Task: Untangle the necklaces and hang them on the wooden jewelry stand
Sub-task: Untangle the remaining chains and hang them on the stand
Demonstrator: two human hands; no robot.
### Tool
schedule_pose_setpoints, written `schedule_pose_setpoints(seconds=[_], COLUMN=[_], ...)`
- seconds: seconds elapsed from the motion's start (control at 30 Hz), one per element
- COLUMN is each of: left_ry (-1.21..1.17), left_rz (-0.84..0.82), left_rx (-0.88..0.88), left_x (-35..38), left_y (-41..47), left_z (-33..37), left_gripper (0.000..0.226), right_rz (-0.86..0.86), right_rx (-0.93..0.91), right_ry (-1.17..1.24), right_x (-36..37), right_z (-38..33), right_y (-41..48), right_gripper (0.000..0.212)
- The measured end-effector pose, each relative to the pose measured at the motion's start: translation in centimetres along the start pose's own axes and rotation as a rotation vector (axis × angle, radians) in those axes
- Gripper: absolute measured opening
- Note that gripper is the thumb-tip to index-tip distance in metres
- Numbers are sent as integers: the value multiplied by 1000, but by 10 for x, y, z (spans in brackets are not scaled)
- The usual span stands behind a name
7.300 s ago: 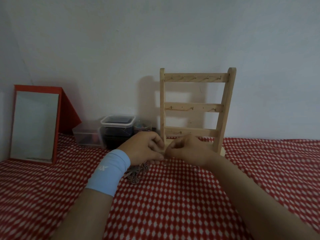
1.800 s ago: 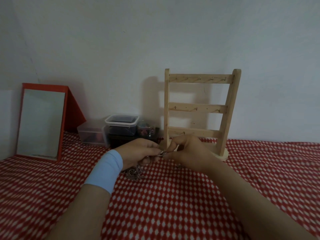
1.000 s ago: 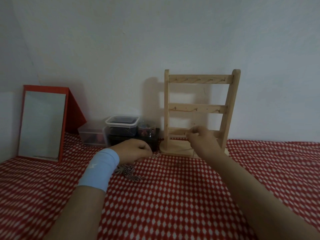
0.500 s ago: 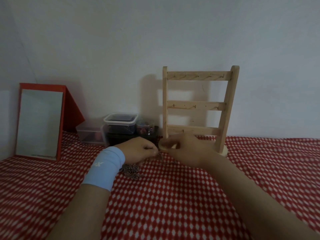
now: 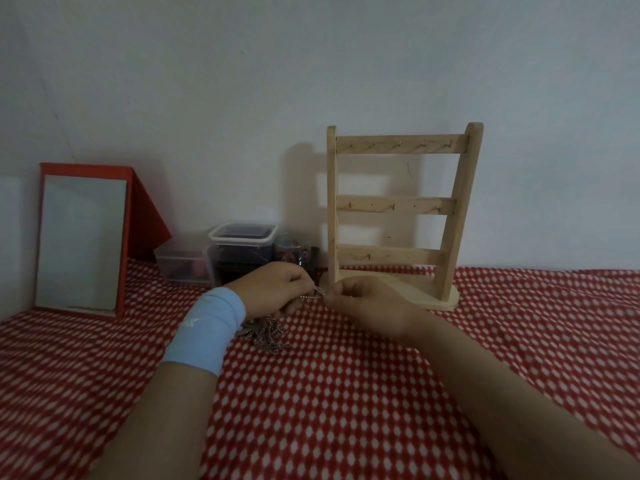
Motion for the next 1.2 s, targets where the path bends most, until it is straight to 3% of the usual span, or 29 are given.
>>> schedule_pose_setpoints(seconds=[0.03,0.13,0.27,0.37,0.47,0.53,0.67,0.8,0.9,1.0,1.13,1.2], left_ry=[-37,-241,-408,-283,0,154,323,331,384,344,335,379], left_rz=[-6,-53,-127,-171,-240,-261,-164,-226,-254,-219,-84,-87], left_rx=[7,24,0,-44,-124,-142,-132,-44,7,64,103,110], left_x=[-1,-3,-1,1,8,13,15,31,49,54,53,61], left_y=[-1,-2,-3,-9,-13,-15,-18,-34,-46,-57,-65,-68], left_z=[-1,-5,-7,-4,-3,1,13,17,14,13,11,10], left_gripper=[25,26,26,17,31,26,23,16,26,32,33,32], right_rz=[-11,-138,-229,-135,-87,-45,44,-103,-269,-334,-131,-119], right_rx=[-2,-22,-15,57,116,160,265,509,630,572,279,186], right_ry=[-42,-124,-143,-170,-373,-489,-723,-975,-1063,-1128,-956,-870], right_x=[-1,5,7,-9,-29,-36,-51,-67,-69,-62,-36,-18], right_z=[0,-1,1,-4,-7,-9,-16,-7,-3,-14,-29,-29], right_y=[0,-1,-5,-15,-25,-32,-53,-77,-93,-99,-88,-81], right_gripper=[13,44,18,30,24,26,31,29,21,37,33,28])
Point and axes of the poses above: each hand's wrist, its own y-axis towards the middle knuckle, its own x-axis out of the palm, z = x × y, the point moved 3 cm from there along y, towards the middle knuckle, and after that the axes turned 5 degrees about -z, right-handed, at the moved point
